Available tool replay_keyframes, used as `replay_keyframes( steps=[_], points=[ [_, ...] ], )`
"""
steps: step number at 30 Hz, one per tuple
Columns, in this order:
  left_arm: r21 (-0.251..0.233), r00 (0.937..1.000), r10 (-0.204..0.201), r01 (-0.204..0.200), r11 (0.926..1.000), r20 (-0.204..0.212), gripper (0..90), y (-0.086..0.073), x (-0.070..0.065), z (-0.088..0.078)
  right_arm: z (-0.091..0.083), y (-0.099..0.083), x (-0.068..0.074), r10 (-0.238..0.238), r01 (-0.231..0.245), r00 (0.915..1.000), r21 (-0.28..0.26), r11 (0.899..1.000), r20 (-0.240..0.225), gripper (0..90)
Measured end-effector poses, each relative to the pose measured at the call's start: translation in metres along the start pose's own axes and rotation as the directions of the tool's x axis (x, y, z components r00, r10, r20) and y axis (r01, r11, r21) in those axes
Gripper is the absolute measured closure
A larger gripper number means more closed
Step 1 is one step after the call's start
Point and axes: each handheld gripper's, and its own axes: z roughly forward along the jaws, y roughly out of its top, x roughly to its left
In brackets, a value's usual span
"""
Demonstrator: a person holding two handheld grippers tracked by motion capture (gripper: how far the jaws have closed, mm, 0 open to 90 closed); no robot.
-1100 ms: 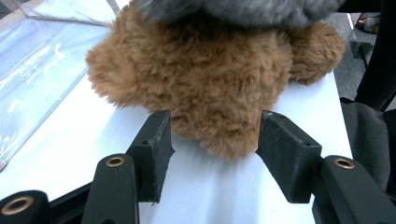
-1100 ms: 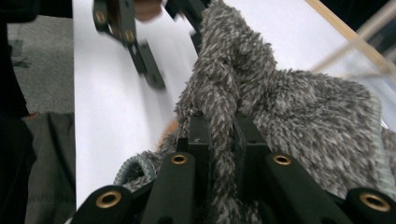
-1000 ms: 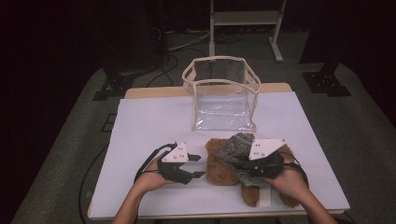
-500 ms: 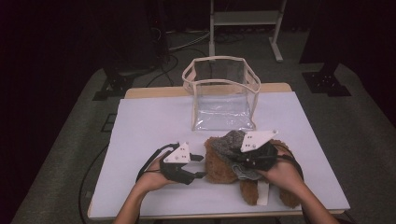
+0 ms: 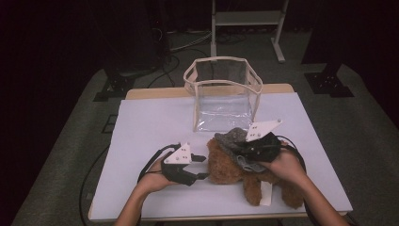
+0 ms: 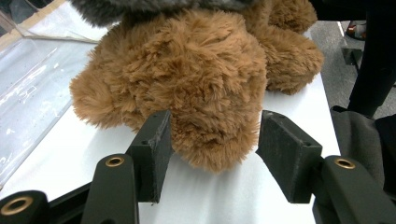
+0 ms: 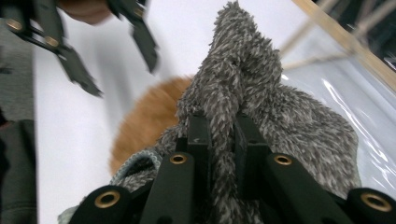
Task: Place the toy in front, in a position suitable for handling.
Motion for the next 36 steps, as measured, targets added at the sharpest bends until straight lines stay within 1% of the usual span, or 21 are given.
replay_keyframes(
  steps=[2,4,6,9,10,11,13,15,17,19,22,24,26,27,29,32,34,35,36],
  points=[
    [0.002,1.0,0.007,-0.007,1.0,0.001,43.6,0.001,0.0,0.001,-0.005,-0.006,-0.004,0.012,-0.013,0.9998,0.017,1.0,0.018,78.4],
    [-0.007,1.0,0.008,-0.008,0.9999,0.004,43.6,0.004,0.0,0.003,-0.006,-0.01,-0.004,0.022,-0.022,0.9997,0.028,0.999,0.011,78.4],
    [-0.019,0.9999,0.012,-0.011,0.9998,0.003,43.6,0.008,0.001,0.005,-0.007,-0.013,-0.002,0.032,-0.031,0.9994,0.035,0.999,-0.014,78.4],
    [-0.034,0.9998,0.017,-0.016,0.9993,0.01,43.6,0.013,0.001,0.011,-0.005,-0.015,0.007,0.031,-0.028,0.9978,0.043,0.999,-0.059,78.4],
    [-0.035,0.9996,0.023,-0.022,0.9991,0.019,43.6,0.015,0.0,0.013,-0.005,-0.016,0.01,0.029,-0.026,0.9973,0.044,0.999,-0.068,78.3],
    [-0.033,0.9991,0.029,-0.028,0.9991,0.032,43.6,0.017,-0.001,0.016,-0.005,-0.017,0.013,0.017,-0.014,0.9968,0.042,0.999,-0.078,78.3],
    [-0.008,0.9974,0.04,-0.039,0.9992,0.06,43.7,0.018,-0.004,0.023,-0.006,-0.016,0.018,0.016,-0.011,0.9957,0.048,0.999,-0.091,78.2],
    [0.014,0.9959,0.055,-0.056,0.9983,0.071,43.6,0.016,-0.008,0.029,-0.008,-0.012,0.018,0.003,0.001,0.9966,0.043,0.999,-0.082,78.4],
    [0.007,0.9951,0.049,-0.05,0.9987,0.085,43.7,0.015,-0.009,0.03,-0.007,-0.005,0.018,-0.003,0.006,0.997,0.044,0.999,-0.077,78.4],
    [0.011,0.995,0.051,-0.052,0.9986,0.085,43.8,0.016,-0.01,0.03,-0.001,0.004,0.017,-0.021,0.024,0.997,0.047,0.999,-0.075,78.4],
    [0.01,0.9941,0.05,-0.051,0.9986,0.096,43.7,0.015,-0.012,0.031,0.014,0.016,0.015,-0.031,0.037,0.9948,0.059,0.998,-0.097,78.4],
    [0.004,0.9937,0.046,-0.047,0.9989,0.102,43.3,0.012,-0.014,0.032,0.024,0.021,0.012,-0.026,0.033,0.9936,0.064,0.997,-0.11,78.4],
    [0.006,0.9938,0.046,-0.047,0.9989,0.101,43.1,0.011,-0.015,0.031,0.027,0.022,0.009,-0.028,0.037,0.9925,0.078,0.996,-0.119,78.4],
    [0.005,0.9939,0.045,-0.046,0.9989,0.101,43.2,0.011,-0.014,0.03,0.027,0.021,0.008,-0.022,0.032,0.9923,0.08,0.996,-0.122,78.4],
    [0.007,0.9937,0.05,-0.051,0.9987,0.1,43.4,0.011,-0.014,0.029,0.021,0.017,0.003,-0.021,0.031,0.9928,0.086,0.996,-0.118,78.4],
    [0.008,0.9944,0.052,-0.053,0.9986,0.092,43.6,0.011,-0.014,0.028,0.008,0.007,-0.006,0.001,0.007,0.9968,0.102,0.995,-0.08,78.4],
    [0.001,0.9949,0.06,-0.06,0.9982,0.081,43.7,0.013,-0.012,0.027,0.0,-0.005,-0.013,0.033,-0.024,0.997,0.119,0.993,-0.07,78.4],
    [-0.002,0.9953,0.058,-0.058,0.9983,0.077,43.8,0.014,-0.011,0.026,-0.003,-0.011,-0.015,0.053,-0.044,0.9958,0.119,0.992,-0.074,78.4],
    [0.001,0.9953,0.063,-0.063,0.998,0.073,43.8,0.015,-0.01,0.026,-0.007,-0.018,-0.016,0.076,-0.067,0.9935,0.106,0.992,-0.084,78.4]
  ],
)
